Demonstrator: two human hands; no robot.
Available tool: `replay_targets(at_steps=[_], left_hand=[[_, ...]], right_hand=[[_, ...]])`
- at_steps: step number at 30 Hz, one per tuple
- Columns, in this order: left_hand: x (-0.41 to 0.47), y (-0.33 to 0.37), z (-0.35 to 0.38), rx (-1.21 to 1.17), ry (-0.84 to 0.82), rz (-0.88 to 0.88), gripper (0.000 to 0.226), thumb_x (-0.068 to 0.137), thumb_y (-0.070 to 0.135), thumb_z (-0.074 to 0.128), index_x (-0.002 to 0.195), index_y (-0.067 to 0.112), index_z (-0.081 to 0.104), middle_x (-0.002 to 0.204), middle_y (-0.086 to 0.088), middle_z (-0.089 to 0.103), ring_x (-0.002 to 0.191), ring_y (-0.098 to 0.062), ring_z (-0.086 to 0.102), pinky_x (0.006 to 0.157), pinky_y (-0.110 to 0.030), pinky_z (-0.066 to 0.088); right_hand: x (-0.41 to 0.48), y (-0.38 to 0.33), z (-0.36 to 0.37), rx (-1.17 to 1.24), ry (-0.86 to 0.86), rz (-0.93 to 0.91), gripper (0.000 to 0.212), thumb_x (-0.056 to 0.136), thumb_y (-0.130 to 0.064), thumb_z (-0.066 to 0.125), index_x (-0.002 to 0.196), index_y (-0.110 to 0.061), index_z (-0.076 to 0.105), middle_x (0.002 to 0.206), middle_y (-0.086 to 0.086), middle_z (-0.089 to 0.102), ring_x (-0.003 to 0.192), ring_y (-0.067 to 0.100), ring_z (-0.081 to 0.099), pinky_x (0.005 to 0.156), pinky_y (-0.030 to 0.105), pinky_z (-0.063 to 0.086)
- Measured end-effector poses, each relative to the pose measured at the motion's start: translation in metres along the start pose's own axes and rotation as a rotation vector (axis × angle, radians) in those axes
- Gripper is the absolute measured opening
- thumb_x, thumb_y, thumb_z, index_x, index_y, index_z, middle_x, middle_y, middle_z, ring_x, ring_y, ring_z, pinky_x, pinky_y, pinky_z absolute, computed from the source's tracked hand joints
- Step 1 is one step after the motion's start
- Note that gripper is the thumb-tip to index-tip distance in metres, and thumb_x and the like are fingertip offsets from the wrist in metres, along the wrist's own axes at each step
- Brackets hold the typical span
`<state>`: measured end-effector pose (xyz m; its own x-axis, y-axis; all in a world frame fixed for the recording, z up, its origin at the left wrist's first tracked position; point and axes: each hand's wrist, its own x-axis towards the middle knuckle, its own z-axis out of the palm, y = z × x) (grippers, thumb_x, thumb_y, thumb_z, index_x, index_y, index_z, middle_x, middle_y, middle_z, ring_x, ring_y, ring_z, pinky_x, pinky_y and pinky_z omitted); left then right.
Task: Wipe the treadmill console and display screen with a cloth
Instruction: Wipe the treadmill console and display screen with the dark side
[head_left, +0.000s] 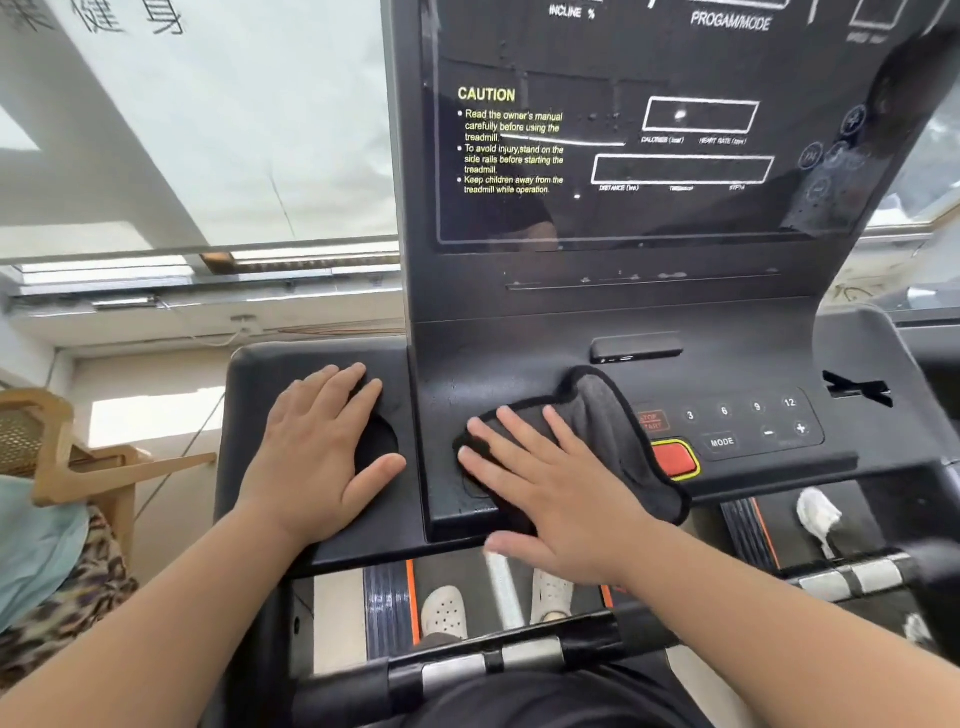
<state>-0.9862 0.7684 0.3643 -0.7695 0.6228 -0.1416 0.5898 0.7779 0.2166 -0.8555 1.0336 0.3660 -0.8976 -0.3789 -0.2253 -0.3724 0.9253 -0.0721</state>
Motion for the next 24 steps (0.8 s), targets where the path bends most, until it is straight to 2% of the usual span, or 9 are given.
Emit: replay_targets(at_steps=[3, 5, 11, 13, 16, 18, 20, 22, 24], left_hand=[[0.0, -0.001, 0.0, 0.004, -0.002, 0.003, 0.095, 0.092, 0.077, 0.01, 0.145, 0.009, 0.05, 0.153, -0.015, 0.046, 0.142, -0.04, 0.038, 0.115, -0.06, 0.03], [0.0, -0.001, 0.0, 0.003, -0.003, 0.005, 0.096, 0.091, 0.077, 0.01, 0.145, 0.009, 0.05, 0.153, -0.015, 0.045, 0.142, -0.04, 0.038, 0.115, -0.06, 0.03], [0.0, -0.002, -0.001, -0.004, -0.002, 0.016, 0.097, 0.091, 0.079, 0.012, 0.146, 0.009, 0.05, 0.153, -0.015, 0.046, 0.143, -0.04, 0.039, 0.113, -0.061, 0.032], [0.0, -0.003, 0.0, -0.013, 0.003, 0.016, 0.096, 0.091, 0.078, 0.012, 0.146, 0.01, 0.05, 0.153, -0.014, 0.046, 0.143, -0.04, 0.038, 0.113, -0.061, 0.031], [0.001, -0.004, 0.0, -0.029, 0.008, 0.007, 0.094, 0.091, 0.076, 0.01, 0.146, 0.011, 0.05, 0.153, -0.013, 0.046, 0.143, -0.039, 0.037, 0.114, -0.059, 0.03], [0.001, -0.003, 0.0, -0.029, 0.009, 0.007, 0.093, 0.092, 0.075, 0.009, 0.146, 0.011, 0.05, 0.153, -0.013, 0.046, 0.143, -0.039, 0.037, 0.114, -0.059, 0.031], [0.0, -0.002, 0.0, -0.03, 0.011, 0.011, 0.092, 0.093, 0.073, 0.009, 0.146, 0.011, 0.05, 0.153, -0.013, 0.046, 0.143, -0.039, 0.038, 0.114, -0.059, 0.031], [0.0, -0.001, 0.0, -0.053, 0.034, 0.011, 0.088, 0.095, 0.069, 0.009, 0.145, 0.011, 0.052, 0.152, -0.013, 0.047, 0.142, -0.038, 0.039, 0.114, -0.058, 0.031], [0.0, -0.002, -0.001, -0.117, 0.081, 0.0, 0.085, 0.097, 0.065, 0.01, 0.143, 0.01, 0.054, 0.151, -0.012, 0.05, 0.141, -0.037, 0.041, 0.113, -0.057, 0.032]], right_hand=[[0.021, 0.022, -0.013, 0.039, 0.035, 0.164, 0.084, 0.098, -0.074, 0.017, 0.164, -0.025, 0.002, 0.173, -0.004, -0.002, 0.159, 0.023, -0.007, 0.125, 0.06, 0.005], [0.04, 0.024, -0.021, 0.028, 0.062, 0.217, 0.084, 0.099, -0.073, 0.019, 0.164, -0.022, 0.003, 0.173, -0.001, -0.003, 0.159, 0.026, -0.009, 0.125, 0.063, 0.005], [0.051, -0.017, -0.022, 0.075, 0.074, -0.044, 0.075, 0.101, -0.071, 0.025, 0.163, -0.035, 0.003, 0.173, -0.004, 0.001, 0.159, 0.022, -0.009, 0.125, 0.057, -0.01], [0.033, -0.018, -0.019, 0.121, 0.125, -0.033, 0.073, 0.101, -0.068, 0.029, 0.163, -0.037, 0.007, 0.173, -0.002, 0.005, 0.16, 0.023, -0.004, 0.126, 0.057, -0.009], [0.001, -0.019, -0.009, 0.161, 0.271, 0.214, 0.074, 0.1, -0.07, 0.027, 0.162, -0.03, 0.021, 0.172, 0.006, 0.012, 0.16, 0.031, 0.002, 0.125, 0.064, 0.003], [-0.006, -0.02, -0.008, 0.199, 0.23, 0.527, 0.086, 0.096, -0.077, 0.009, 0.164, -0.025, 0.011, 0.172, 0.016, 0.002, 0.158, 0.04, -0.006, 0.125, 0.064, 0.0], [0.008, -0.025, -0.01, 0.256, 0.141, 0.731, 0.097, 0.086, -0.083, -0.011, 0.163, -0.024, -0.008, 0.169, 0.025, -0.008, 0.155, 0.047, -0.013, 0.124, 0.063, -0.005], [0.033, -0.029, -0.014, 0.29, 0.15, 0.774, 0.1, 0.082, -0.084, -0.013, 0.161, -0.023, -0.016, 0.167, 0.029, -0.013, 0.153, 0.05, -0.016, 0.123, 0.063, -0.008], [0.061, -0.033, -0.017, 0.286, 0.191, 0.755, 0.102, 0.085, -0.086, 0.001, 0.161, -0.02, -0.015, 0.164, 0.033, -0.018, 0.151, 0.051, -0.02, 0.123, 0.064, -0.009]])
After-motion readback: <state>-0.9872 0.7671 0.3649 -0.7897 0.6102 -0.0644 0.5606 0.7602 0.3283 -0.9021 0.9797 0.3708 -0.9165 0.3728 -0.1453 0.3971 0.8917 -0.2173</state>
